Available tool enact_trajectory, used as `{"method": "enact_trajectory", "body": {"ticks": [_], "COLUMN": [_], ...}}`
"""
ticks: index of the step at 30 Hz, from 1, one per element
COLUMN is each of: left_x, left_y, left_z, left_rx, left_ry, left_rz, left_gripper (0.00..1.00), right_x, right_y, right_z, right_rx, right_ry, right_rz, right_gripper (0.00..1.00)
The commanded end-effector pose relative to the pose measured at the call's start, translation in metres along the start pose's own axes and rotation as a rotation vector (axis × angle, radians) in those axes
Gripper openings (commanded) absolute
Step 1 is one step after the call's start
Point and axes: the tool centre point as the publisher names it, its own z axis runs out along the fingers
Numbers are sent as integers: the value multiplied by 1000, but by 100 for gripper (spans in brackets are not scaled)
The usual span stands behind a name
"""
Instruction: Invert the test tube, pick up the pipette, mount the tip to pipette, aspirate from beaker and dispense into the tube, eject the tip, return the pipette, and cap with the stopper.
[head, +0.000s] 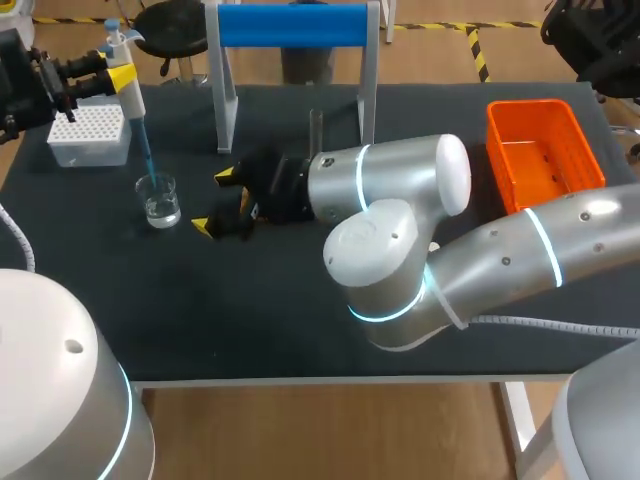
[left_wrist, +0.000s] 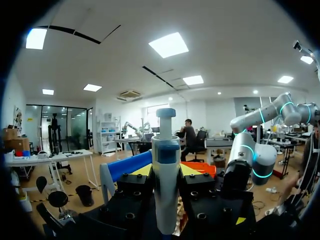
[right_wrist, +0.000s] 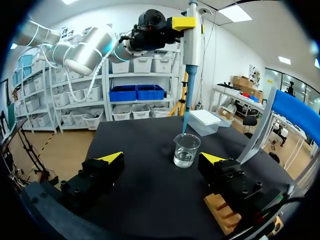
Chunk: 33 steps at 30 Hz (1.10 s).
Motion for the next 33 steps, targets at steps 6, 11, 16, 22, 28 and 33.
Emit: {"method": "enact_trajectory", "body": {"ticks": [6, 11, 16, 22, 28, 33], "left_x": [1, 1, 1, 1, 1, 1], "left_y": [0, 0, 0, 0, 0, 0], "left_z": [0, 0, 0, 0, 0, 0], "left_rx": [0, 0, 0, 0, 0, 0], "left_ry": [-2, -2, -2, -2, -2, -2], "left_rz": [1, 1, 1, 1, 1, 1], "left_gripper": [0, 0, 0, 0, 0, 0], "right_x": [7, 8, 8, 8, 8, 8], "right_y": [-8, -9, -10, -10, -10, -10], "right_z": [9, 10, 9, 9, 9, 9], "right_rx": [17, 32, 37, 37, 37, 37], "right_ry": [-22, -23, -26, -26, -26, -26], "right_rz": [-1, -12, -13, -13, -13, -13], "right_gripper": [100, 100, 100, 100, 100, 100]}}
